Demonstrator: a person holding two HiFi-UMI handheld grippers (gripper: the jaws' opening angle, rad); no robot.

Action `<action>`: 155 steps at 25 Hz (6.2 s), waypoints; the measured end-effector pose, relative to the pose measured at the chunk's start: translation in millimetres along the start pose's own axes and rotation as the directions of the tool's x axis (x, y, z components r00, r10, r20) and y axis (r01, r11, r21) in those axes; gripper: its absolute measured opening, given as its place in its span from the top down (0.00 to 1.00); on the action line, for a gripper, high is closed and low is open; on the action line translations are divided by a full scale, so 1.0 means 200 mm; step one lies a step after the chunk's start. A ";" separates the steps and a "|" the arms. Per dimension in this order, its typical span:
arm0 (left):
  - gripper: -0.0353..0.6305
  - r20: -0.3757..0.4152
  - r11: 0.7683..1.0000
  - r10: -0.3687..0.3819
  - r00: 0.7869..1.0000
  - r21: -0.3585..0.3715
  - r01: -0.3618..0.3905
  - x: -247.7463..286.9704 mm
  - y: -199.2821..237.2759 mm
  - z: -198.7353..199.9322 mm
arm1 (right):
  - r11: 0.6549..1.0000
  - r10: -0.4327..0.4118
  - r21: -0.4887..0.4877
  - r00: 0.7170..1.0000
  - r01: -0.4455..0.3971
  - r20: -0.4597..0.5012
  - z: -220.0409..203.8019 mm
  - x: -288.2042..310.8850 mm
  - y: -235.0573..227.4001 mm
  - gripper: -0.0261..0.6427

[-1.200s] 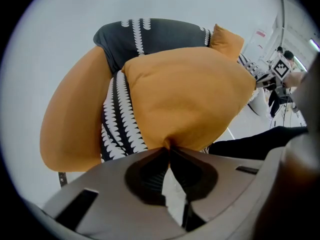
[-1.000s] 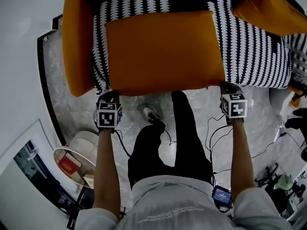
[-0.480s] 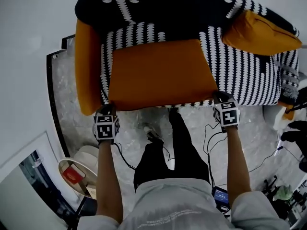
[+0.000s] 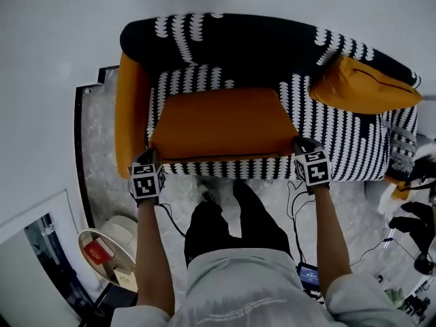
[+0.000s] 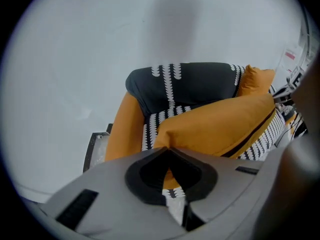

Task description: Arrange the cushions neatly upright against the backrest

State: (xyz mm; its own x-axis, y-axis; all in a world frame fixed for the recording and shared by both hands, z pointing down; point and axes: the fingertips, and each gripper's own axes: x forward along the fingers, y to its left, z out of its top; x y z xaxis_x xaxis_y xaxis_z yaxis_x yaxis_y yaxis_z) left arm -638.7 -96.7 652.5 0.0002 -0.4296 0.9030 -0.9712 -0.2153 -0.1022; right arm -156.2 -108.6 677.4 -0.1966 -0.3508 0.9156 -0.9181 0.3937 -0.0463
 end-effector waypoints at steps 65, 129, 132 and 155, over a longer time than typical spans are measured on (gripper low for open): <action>0.78 0.269 0.994 -0.025 0.963 0.113 -0.006 0.62 0.44 1.68 | 0.949 -0.221 0.262 0.962 0.174 0.161 1.39 0.20 -0.59 0.90; 0.93 0.809 0.948 -0.247 0.533 0.316 -0.040 -2.27 -0.95 0.72 | 0.978 -0.024 -0.102 0.592 0.180 0.806 0.51 -2.33 0.61 0.96; 0.93 0.816 0.944 -0.256 0.518 0.326 -0.046 -2.31 -0.96 0.70 | 0.976 -0.023 -0.111 0.592 0.188 0.805 0.50 -2.34 0.62 0.96; 0.93 0.803 0.940 -0.260 0.535 0.337 -0.049 -2.20 -0.95 0.81 | 0.977 -0.021 -0.110 0.597 0.182 0.802 0.59 -2.27 0.55 0.96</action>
State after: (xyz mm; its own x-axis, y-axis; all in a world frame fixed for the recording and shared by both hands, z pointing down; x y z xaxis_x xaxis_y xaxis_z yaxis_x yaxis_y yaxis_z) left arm -415.8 -8.9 207.2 0.4443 -0.8786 0.1749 -0.8329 -0.4770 -0.2805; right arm -207.4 -6.1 210.1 -0.3745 -0.8990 0.2272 -0.8949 0.4146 0.1651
